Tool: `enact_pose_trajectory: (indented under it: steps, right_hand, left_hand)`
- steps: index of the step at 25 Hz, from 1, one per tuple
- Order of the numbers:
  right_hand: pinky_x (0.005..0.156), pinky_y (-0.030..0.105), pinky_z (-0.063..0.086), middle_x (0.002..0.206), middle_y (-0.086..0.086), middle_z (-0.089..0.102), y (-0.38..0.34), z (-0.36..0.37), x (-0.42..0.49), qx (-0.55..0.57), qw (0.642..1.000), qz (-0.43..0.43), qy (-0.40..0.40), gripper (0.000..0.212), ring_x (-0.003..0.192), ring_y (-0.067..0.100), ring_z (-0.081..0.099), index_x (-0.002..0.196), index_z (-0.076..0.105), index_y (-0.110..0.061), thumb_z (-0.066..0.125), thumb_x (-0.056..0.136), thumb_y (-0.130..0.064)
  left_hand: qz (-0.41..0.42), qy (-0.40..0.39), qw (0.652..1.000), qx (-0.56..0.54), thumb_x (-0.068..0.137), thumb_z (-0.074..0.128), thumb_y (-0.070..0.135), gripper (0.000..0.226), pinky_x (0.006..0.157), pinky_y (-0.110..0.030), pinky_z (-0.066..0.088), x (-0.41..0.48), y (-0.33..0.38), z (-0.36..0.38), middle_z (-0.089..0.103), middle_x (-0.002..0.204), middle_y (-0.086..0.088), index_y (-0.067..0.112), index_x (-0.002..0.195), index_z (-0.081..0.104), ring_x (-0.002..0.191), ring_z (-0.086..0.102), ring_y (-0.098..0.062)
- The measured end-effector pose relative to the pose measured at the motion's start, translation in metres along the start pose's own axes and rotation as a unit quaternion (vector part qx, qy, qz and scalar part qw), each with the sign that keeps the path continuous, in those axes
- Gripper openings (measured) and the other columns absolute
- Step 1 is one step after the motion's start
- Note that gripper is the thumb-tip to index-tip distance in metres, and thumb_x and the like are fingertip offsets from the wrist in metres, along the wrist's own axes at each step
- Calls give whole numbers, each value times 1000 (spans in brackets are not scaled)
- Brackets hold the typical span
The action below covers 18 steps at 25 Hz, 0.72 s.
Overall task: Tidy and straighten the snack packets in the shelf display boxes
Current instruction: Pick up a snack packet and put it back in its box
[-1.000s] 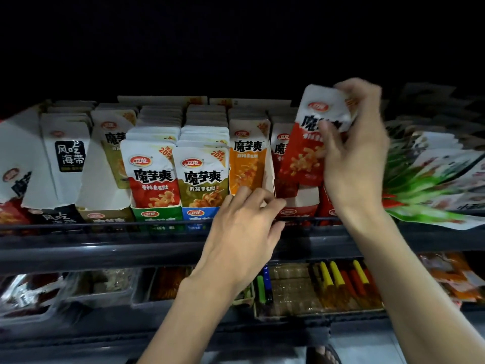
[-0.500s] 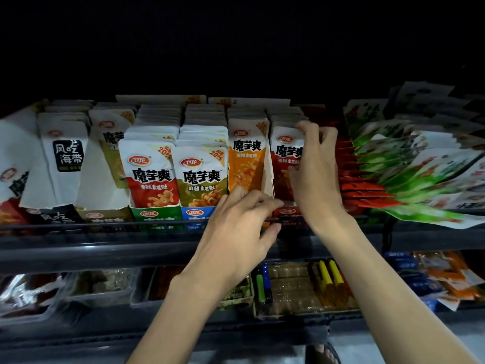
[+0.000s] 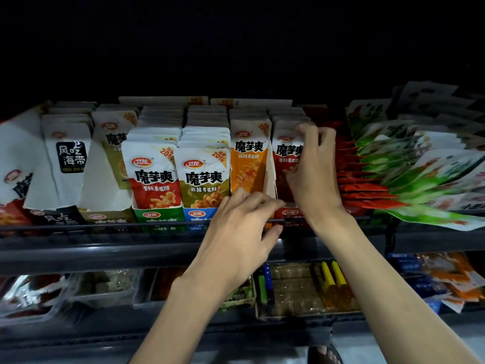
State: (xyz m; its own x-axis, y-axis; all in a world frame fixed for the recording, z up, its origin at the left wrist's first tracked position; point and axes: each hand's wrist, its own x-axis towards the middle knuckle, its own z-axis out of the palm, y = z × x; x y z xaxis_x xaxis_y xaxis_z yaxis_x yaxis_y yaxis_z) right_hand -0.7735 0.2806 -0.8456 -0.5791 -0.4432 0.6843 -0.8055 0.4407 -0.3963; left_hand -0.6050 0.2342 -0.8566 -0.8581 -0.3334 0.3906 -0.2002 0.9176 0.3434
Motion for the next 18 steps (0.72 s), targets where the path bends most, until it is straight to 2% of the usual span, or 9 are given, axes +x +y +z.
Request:
enact_pose_trajectory:
  steps: [3, 8, 13, 18]
  right_hand:
    - [81, 20, 35, 140, 18, 29, -4, -2, -2, -51, 999, 0, -8, 93, 125, 30, 35, 139, 34, -19, 66, 63, 23]
    - [75, 25, 33, 143, 21, 27, -11, -7, -3, -130, 991, 1, -17, 90, 123, 34, 35, 138, 36, -16, 62, 62, 24]
    - [72, 26, 32, 141, 20, 27, -14, -9, -1, -121, 992, -1, -41, 84, 121, 32, 35, 132, 38, -15, 56, 62, 26]
    - [74, 29, 37, 144, 22, 24, -21, -23, -6, -109, 993, 6, -39, 89, 125, 34, 32, 139, 37, -14, 51, 61, 28]
  left_hand:
    - [0, 0, 1000, -2, 96, 54, 38, 41, 93, -27, 30, 0, 0, 0, 56, 130, 14, 30, 136, 53, 115, 36, -9]
    - [-1, -2, 1000, -6, 96, 53, 37, 40, 94, -27, 30, 0, 1, -1, 56, 130, 14, 30, 136, 54, 115, 36, -9]
    - [0, -6, 1000, -4, 96, 53, 38, 39, 94, -27, 30, 0, 0, -1, 56, 129, 14, 30, 135, 54, 115, 36, -9]
    - [-1, -11, 1000, -5, 97, 53, 38, 40, 95, -27, 32, -1, -1, -2, 55, 129, 15, 30, 136, 53, 115, 37, -9]
